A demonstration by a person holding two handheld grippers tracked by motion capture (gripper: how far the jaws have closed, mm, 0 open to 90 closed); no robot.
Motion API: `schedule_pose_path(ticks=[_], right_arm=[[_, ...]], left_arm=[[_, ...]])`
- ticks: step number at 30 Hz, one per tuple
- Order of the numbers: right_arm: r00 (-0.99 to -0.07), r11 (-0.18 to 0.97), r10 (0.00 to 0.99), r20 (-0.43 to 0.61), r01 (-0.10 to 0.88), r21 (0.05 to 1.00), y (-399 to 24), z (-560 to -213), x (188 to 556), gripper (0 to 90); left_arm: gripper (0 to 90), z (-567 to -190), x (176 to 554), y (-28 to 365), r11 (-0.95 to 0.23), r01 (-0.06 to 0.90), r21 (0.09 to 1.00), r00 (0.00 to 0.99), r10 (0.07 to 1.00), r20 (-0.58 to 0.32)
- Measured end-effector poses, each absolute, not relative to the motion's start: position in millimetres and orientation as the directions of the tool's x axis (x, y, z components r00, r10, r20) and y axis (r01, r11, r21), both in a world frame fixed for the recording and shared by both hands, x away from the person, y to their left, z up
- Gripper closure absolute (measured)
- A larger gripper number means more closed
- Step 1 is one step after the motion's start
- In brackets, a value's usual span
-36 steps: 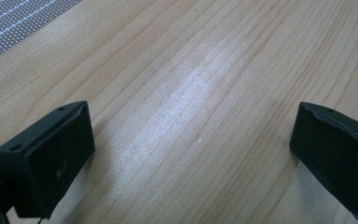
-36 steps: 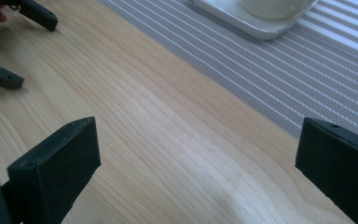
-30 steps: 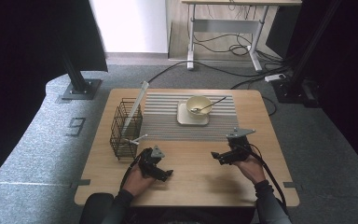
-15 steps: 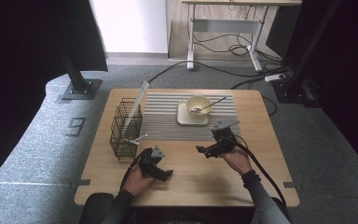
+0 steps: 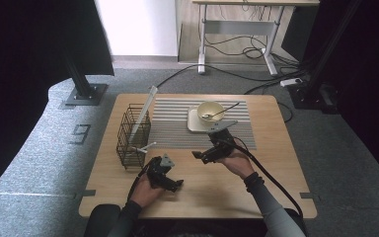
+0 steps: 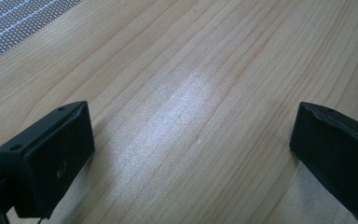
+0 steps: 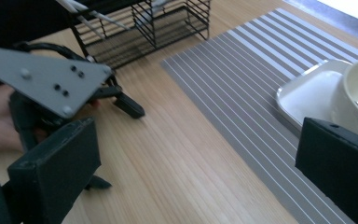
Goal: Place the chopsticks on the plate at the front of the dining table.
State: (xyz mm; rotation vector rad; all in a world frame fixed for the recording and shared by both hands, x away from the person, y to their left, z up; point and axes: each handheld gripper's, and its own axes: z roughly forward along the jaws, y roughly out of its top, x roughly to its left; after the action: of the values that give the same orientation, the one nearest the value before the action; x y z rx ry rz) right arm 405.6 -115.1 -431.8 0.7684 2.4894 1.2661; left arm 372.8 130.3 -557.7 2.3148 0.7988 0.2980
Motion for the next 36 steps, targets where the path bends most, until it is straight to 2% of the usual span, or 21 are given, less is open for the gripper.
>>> schedule_pose_path(ticks=[8,16,28,32,36], right_arm=[[-0.865,0.482,0.501,0.045,0.322,0.815,-92,-420,406,0.0],[-0.887,0.507,0.461,0.017,0.279,0.816,-66,-414,405,0.1],[-0.914,0.49,0.403,0.032,0.245,0.837,-32,-401,402,12.9],[-0.919,0.498,0.394,0.031,0.241,0.833,-23,-399,401,14.0],[-0.926,0.513,0.377,0.026,0.232,0.827,-12,-398,400,19.7]], left_arm=[[0.0,-558,373,130,-0.593,0.466,0.656,0.787,0.617,-0.001],[0.0,-558,373,130,-0.594,0.467,0.656,0.787,0.617,-0.001],[0.0,-558,373,130,-0.595,0.466,0.655,0.787,0.617,0.001],[0.0,-558,373,130,-0.593,0.468,0.655,0.786,0.618,-0.001],[0.0,-558,373,130,-0.591,0.468,0.657,0.785,0.62,-0.002]])
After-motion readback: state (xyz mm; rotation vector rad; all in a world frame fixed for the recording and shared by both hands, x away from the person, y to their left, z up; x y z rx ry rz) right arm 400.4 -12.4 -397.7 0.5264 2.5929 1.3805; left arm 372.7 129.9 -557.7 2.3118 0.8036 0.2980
